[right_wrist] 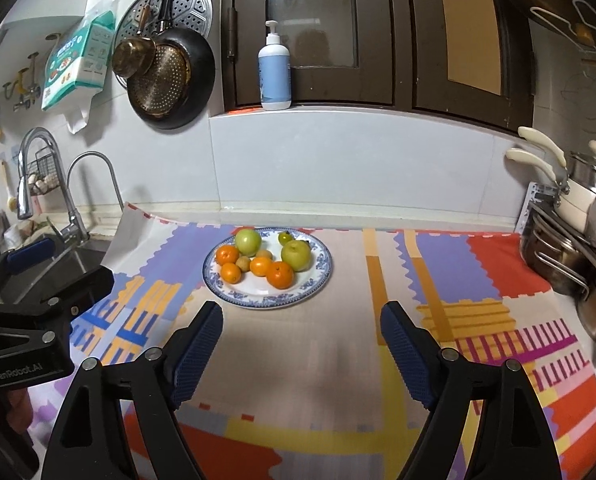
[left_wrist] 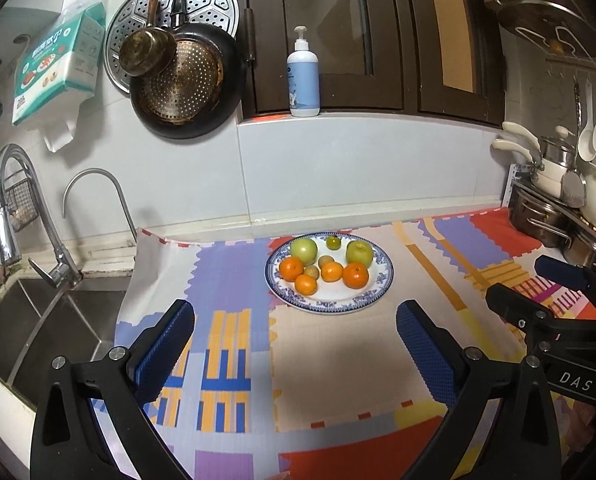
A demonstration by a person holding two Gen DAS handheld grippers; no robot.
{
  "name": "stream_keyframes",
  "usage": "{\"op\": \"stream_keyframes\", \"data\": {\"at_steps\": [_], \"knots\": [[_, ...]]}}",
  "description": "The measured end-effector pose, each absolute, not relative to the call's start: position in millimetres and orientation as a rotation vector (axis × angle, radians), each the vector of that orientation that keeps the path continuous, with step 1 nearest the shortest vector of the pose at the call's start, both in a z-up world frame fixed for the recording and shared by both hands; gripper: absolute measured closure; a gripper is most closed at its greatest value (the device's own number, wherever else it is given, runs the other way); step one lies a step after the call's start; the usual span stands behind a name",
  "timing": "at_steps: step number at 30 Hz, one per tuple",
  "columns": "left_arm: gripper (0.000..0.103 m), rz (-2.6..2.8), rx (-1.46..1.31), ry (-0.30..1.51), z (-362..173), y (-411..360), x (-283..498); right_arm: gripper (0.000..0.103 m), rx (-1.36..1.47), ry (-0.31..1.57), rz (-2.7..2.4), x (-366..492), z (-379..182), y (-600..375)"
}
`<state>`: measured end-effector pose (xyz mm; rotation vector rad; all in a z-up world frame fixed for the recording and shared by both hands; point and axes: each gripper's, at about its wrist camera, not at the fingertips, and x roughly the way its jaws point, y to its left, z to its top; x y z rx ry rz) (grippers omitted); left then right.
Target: Organize fruits
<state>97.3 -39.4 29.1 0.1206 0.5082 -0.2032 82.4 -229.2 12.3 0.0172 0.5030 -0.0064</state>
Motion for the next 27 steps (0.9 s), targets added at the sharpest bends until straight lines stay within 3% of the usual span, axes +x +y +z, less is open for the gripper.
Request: {"op": "stream_keyframes", "data": {"at_steps": [27], "knots": [[0.0, -0.202, 0.113, 0.511, 26.4, -32.2, 75.6, 0.022, 0.013, 0.513, 0.012, 64.6, 8.6, -222.7]]}}
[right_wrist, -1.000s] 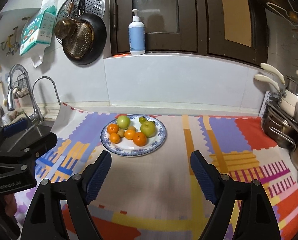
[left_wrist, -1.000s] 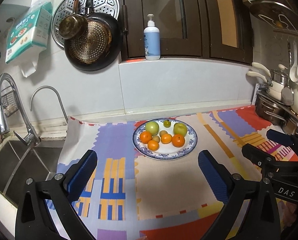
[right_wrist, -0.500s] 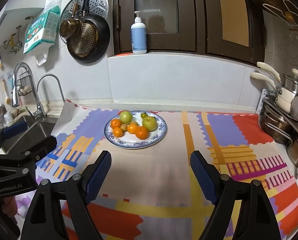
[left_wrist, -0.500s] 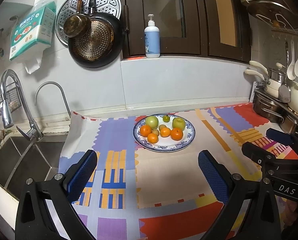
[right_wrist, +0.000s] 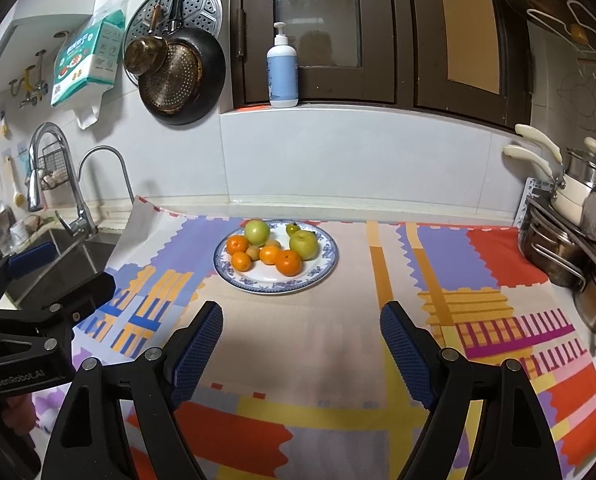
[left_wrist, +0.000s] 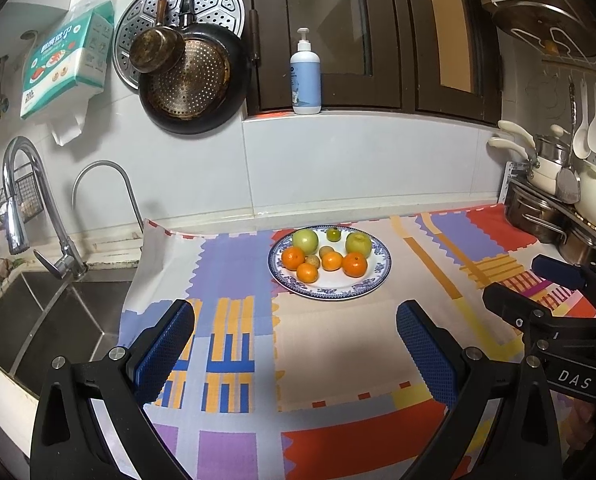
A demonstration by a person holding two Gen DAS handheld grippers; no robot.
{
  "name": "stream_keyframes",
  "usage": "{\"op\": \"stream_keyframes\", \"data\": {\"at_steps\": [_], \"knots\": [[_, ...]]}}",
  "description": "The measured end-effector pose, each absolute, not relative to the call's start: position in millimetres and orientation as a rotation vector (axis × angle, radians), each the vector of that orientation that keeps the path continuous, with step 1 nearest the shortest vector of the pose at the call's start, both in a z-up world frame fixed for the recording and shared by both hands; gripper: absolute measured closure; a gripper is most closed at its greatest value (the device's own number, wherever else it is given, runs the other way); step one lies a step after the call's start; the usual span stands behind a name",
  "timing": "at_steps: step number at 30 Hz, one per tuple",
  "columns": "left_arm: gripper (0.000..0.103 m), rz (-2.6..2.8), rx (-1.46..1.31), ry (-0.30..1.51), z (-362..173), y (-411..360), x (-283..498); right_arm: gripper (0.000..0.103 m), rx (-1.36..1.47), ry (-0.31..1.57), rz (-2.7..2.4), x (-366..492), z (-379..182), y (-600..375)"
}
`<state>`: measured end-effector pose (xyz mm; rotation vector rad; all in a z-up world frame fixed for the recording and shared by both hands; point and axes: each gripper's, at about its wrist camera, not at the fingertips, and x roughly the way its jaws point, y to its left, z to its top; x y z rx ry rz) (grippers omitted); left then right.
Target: Organize fruits
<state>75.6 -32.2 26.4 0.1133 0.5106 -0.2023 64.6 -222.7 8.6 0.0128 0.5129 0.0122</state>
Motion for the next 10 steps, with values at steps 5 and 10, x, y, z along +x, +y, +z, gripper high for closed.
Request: {"op": "stream_keyframes", "data": {"at_steps": [5, 10], "knots": [[0.0, -0.204, 0.108, 0.52, 25.4, -30.5, 77.3, 0.022, 0.012, 0.515, 0.012, 63.7, 8.4, -220.9], [0.0, -0.205, 0.104, 0.527, 23.4, -28.7, 78.8, 0.022, 0.012, 0.519, 0.016, 63.8, 7.7, -219.5]]}}
